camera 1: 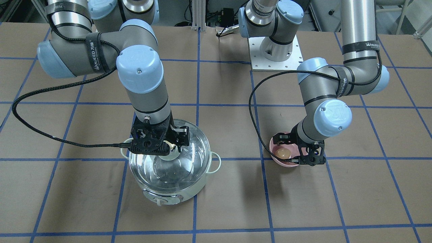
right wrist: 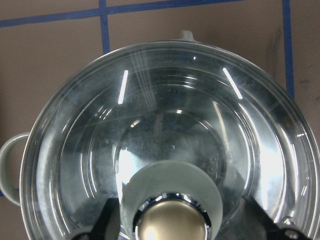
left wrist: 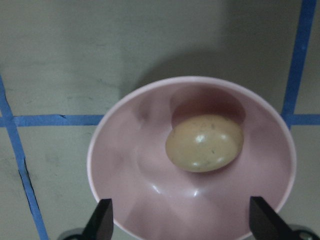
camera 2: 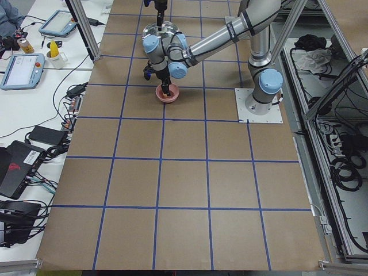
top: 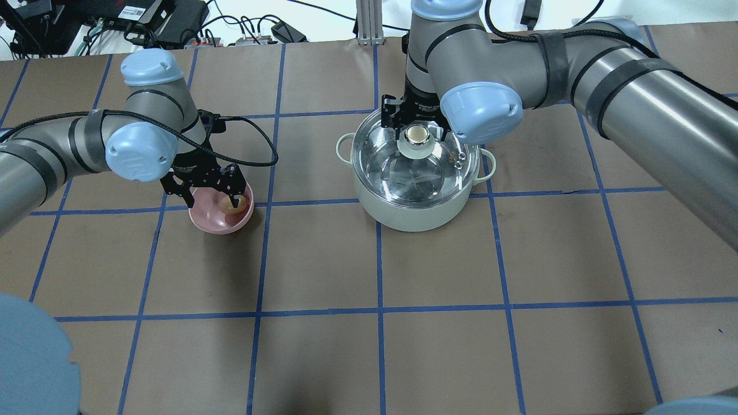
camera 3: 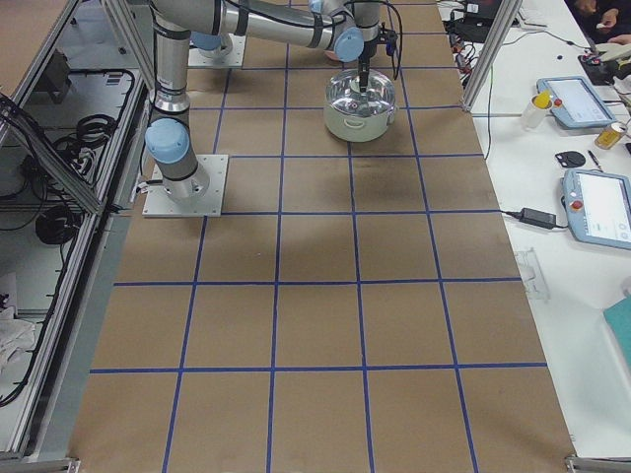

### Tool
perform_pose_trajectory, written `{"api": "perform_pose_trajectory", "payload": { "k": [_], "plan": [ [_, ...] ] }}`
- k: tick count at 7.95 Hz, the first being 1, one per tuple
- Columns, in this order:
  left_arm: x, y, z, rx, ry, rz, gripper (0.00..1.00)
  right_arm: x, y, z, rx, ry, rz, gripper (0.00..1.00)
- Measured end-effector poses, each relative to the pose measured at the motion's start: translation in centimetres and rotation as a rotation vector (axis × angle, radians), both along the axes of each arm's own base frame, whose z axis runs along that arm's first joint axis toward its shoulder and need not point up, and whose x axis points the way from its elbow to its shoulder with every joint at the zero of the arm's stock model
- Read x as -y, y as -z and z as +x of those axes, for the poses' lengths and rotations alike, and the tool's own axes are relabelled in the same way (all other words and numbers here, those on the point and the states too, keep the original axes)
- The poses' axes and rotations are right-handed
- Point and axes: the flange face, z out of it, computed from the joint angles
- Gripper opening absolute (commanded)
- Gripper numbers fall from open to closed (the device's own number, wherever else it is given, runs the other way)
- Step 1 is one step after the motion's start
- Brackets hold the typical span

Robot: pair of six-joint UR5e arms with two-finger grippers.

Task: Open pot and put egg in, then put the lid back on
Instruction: 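Grasp the glass lid knob with the right gripper while the left descends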

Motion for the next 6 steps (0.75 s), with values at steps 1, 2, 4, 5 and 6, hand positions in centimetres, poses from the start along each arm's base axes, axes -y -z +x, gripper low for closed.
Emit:
{"api": "perform_pose_trajectory", "payload": {
  "k": [1, 2, 4, 5, 6],
  "plan": [
    [0.05, 0.03, -0.03, -0.003, 0.010, 0.004, 0.96, 0.05, -0.07, 0.01, 0.001, -0.003, -0.004, 0.57],
    [0.10, 0.18, -0.03, -0.006, 0.022, 0.009, 0.96, 0.03, -0.17, 0.01, 0.001, -0.005, -0.006, 0.41],
    [0.20, 0.20, -0.01, -0.011, 0.040, 0.011, 0.96, -0.03, -0.27, 0.02, 0.003, -0.007, -0.006, 0.19],
    [0.59, -0.02, 0.03, -0.010, 0.039, -0.024, 0.96, -0.06, -0.34, 0.02, 0.004, -0.007, -0.006, 0.06],
    [1.01, -0.15, 0.00, -0.011, 0.036, -0.065, 0.96, -0.12, -0.43, 0.03, 0.006, -0.007, -0.006, 0.00]
  ]
}}
